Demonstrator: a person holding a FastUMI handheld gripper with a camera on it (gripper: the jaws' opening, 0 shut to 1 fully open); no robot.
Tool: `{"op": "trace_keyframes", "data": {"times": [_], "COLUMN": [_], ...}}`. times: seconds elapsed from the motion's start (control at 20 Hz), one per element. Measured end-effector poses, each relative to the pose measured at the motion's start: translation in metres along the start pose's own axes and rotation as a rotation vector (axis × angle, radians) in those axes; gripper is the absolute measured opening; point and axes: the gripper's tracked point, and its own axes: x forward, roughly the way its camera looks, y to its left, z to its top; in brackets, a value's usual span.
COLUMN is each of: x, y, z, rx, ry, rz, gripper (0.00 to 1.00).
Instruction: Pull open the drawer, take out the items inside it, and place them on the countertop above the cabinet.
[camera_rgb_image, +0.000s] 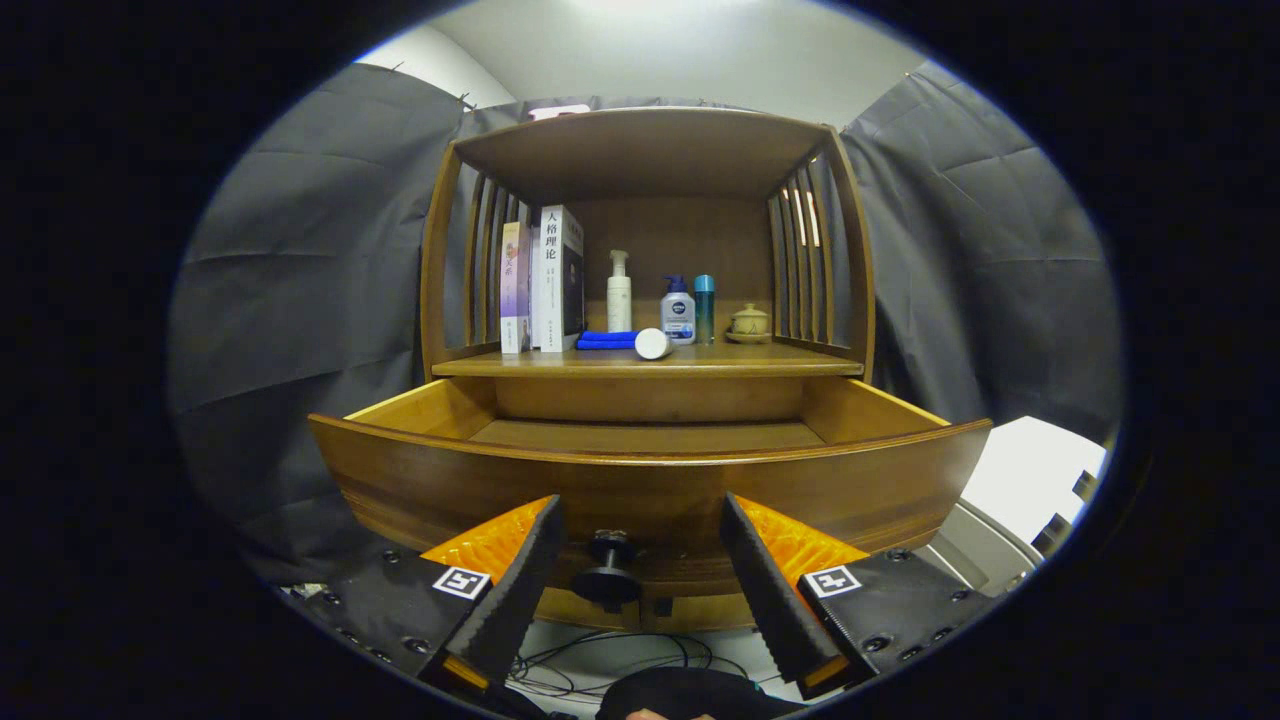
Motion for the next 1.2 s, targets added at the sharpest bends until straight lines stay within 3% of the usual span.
{"op": "trace_keyframes", "data": {"times": [0.45,1.2], "x": [0.009,0.011], "y": [-0.005,-0.003], "z": [-0.004,-0.003], "rx": [-0.005,-0.018], "ry": [-0.004,-0.023], "rz": [-0.058,-0.058], "gripper": [0.96,0.98]}}
